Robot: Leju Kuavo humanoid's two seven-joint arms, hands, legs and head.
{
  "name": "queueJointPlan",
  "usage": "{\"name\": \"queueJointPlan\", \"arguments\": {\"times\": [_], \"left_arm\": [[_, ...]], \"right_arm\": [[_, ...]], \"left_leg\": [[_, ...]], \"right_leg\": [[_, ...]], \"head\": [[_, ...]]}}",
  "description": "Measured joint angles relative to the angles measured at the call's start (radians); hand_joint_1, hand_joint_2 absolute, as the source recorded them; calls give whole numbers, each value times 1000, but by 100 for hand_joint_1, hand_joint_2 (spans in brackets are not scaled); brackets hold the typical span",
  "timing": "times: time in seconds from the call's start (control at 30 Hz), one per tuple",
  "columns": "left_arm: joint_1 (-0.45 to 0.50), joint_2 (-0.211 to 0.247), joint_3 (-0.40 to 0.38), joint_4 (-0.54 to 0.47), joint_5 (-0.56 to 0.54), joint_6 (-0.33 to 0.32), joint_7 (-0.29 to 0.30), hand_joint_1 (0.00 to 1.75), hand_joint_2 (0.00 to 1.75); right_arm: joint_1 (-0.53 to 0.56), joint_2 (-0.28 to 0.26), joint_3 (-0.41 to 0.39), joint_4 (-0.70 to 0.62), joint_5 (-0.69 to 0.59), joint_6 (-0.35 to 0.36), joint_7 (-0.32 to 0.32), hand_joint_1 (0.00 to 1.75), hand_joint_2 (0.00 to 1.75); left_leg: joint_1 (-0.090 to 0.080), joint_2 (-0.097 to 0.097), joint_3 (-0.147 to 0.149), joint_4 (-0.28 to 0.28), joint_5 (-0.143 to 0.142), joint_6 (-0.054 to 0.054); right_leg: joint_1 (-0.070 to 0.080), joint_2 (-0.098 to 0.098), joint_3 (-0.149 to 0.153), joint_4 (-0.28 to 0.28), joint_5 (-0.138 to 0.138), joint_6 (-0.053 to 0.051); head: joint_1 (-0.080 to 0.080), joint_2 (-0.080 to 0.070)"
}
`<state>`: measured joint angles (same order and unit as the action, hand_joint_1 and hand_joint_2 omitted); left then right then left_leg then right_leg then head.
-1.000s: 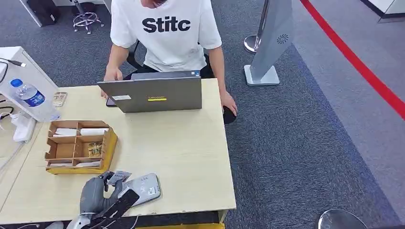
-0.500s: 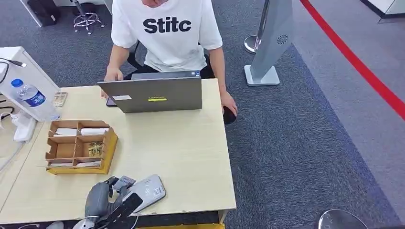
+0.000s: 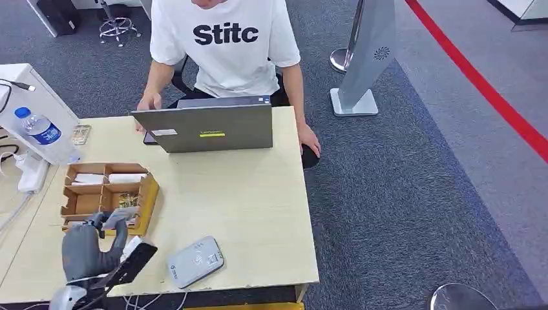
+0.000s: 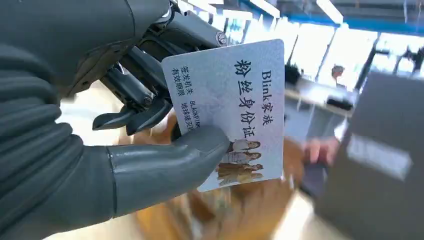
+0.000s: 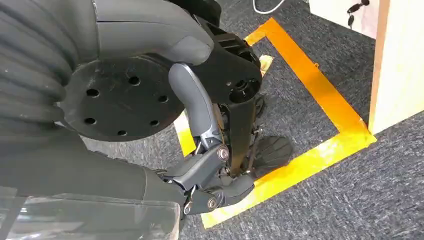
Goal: Pass the card to the sensor for recognition and then transmit it.
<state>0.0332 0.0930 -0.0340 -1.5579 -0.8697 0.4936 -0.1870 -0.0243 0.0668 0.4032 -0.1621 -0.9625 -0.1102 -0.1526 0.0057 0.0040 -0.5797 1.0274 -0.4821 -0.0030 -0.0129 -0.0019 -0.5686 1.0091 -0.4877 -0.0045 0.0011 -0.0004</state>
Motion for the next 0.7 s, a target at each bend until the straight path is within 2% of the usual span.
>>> {"name": "queueJointPlan", "arguments": {"times": [0.1, 0.3, 0.53, 0.7], "left_arm": [[-64, 54, 42, -5, -17, -11, 26, 175, 175], [-155, 123, 84, 19, -36, -18, 52, 175, 175], [-203, 161, 97, 56, -40, -21, 79, 175, 175], [-290, 202, 110, 161, -38, -94, 122, 175, 175]], "right_arm": [[-1, 0, 6, 0, 13, 5, 3, 0, 175], [-4, 0, 13, 0, 17, 11, 10, 0, 175], [-4, 0, 21, 0, 18, 11, 13, 0, 175], [-5, 0, 28, 0, 40, 7, 32, 0, 175]], "left_leg": [[1, 0, 0, 0, 1, -1], [1, 0, 0, 0, 1, -1], [1, 0, -1, 0, 1, -1], [1, 0, 0, 0, 1, -1]], "right_leg": [[0, 0, 0, 0, 0, 0], [1, 0, 0, 0, 0, -1], [1, 0, 0, 0, 0, 0], [1, 0, 0, 0, 0, -1]], "head": [[0, 0], [0, 0], [0, 0], [0, 0]]}}
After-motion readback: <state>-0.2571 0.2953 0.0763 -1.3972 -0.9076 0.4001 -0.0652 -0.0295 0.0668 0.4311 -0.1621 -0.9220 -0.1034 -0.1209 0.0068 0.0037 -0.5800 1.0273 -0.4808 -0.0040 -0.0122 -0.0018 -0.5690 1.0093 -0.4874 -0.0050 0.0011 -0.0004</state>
